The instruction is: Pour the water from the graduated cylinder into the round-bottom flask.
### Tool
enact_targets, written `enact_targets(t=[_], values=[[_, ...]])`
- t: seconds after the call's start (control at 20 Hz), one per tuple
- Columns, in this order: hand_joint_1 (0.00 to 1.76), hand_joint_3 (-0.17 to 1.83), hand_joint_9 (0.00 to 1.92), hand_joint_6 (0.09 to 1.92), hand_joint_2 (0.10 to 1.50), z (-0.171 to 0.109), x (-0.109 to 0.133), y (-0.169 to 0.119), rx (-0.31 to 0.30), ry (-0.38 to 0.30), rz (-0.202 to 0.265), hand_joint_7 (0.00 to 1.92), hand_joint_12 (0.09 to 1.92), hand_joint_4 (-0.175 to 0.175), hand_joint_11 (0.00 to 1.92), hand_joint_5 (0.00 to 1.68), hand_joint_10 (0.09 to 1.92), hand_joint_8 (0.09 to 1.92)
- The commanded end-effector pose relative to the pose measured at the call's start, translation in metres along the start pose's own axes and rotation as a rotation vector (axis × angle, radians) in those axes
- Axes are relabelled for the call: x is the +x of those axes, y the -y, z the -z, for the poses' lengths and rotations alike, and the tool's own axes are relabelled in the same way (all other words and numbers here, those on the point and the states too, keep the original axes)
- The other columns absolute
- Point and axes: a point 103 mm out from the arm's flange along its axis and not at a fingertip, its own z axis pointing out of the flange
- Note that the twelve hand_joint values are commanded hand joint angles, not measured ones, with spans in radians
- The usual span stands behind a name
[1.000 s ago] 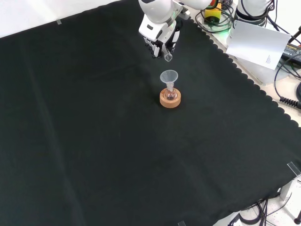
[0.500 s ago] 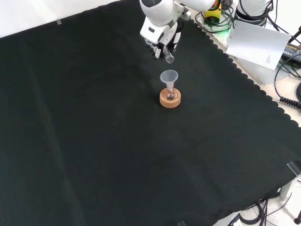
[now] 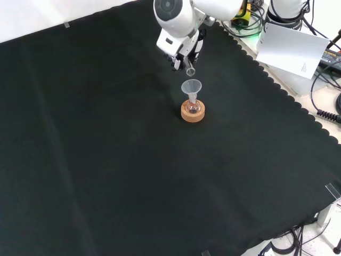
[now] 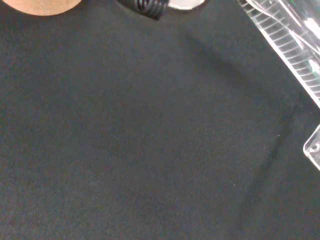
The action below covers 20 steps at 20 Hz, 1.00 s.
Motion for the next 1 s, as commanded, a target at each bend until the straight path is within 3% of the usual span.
enact_targets(t=[0.05,1.0], values=[[1.18,-0.17,1.63,0.87,1.15,0.0021,0.0035,-0.0035,0.027,0.028,-0.004,1.61,0.60,-0.175,1.42,1.09,0.09,0.09],[1.18,-0.17,1.63,0.87,1.15,0.0063,0.0016,-0.0032,0.067,0.115,-0.032,1.61,0.60,-0.175,1.41,1.09,0.09,0.09]])
